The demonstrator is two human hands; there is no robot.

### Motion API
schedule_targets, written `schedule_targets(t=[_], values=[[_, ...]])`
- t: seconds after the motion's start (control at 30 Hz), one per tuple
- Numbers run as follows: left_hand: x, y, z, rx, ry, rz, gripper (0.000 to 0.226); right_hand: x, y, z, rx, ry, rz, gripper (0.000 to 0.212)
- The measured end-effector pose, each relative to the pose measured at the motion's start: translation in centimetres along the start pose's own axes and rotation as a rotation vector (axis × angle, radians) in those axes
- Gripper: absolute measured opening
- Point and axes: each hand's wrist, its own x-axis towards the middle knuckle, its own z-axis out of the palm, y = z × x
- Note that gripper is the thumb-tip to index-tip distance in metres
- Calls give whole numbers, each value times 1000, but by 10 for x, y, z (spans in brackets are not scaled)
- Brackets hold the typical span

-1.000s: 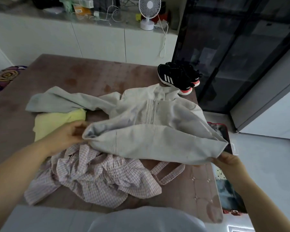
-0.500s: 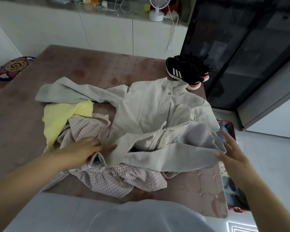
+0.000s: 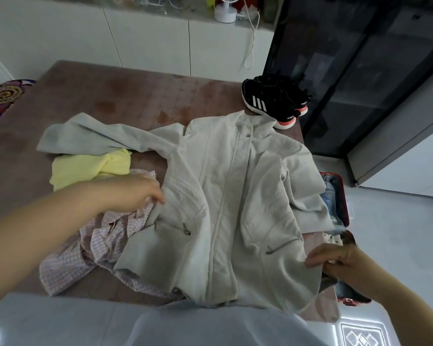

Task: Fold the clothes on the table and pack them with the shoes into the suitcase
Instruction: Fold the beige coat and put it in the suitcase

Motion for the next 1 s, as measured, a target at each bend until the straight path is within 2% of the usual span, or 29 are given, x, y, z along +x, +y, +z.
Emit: schedule_targets(t=[0.1, 0.17, 0.23, 0.33, 0.37, 0.4, 0.47, 0.53, 0.63, 0.67, 0.7, 0.77, 0.8, 0.9, 1.0], values=[[32, 0, -33, -97, 242, 30, 41, 1, -5, -10, -90, -117, 31, 55], [59, -2, -48, -130, 326, 28, 39, 3, -17, -19, 21, -142, 50, 51], [88, -8, -57, -127, 376, -3, 41, 13, -32, -26, 128, 45, 34, 45], [132, -17, -65, -94, 421, -69, 46, 53, -55, -37, 60, 451, 40, 30], [145, -18, -67, -105, 421, -115, 48, 70, -62, -41, 33, 541, 73, 19], [157, -21, -69, -126, 423, -173, 50, 88, -67, -45, 16, 609, 117, 19], [181, -30, -69, -188, 429, -284, 55, 124, -73, -51, 5, 687, 234, 51], [200, -41, -64, -266, 422, -370, 63, 156, -78, -49, -20, 691, 365, 83], [222, -58, -51, -526, 410, -443, 71, 192, -69, -43, -59, 603, 599, 108], [224, -60, -47, -608, 406, -447, 71, 195, -65, -40, -151, 547, 640, 105], [226, -64, -44, -636, 415, -450, 68, 195, -62, -39, -267, 498, 634, 89], [228, -74, -46, -605, 473, -473, 58, 196, -59, -42, -406, 500, 510, 33], [227, -78, -51, -590, 498, -477, 54, 194, -62, -47, -399, 520, 456, 15], [217, -89, -73, -566, 546, -459, 55, 180, -78, -72, -337, 597, 317, 25], [197, -105, -101, -452, 647, -494, 55, 165, -107, -101, -316, 639, 172, 10]])
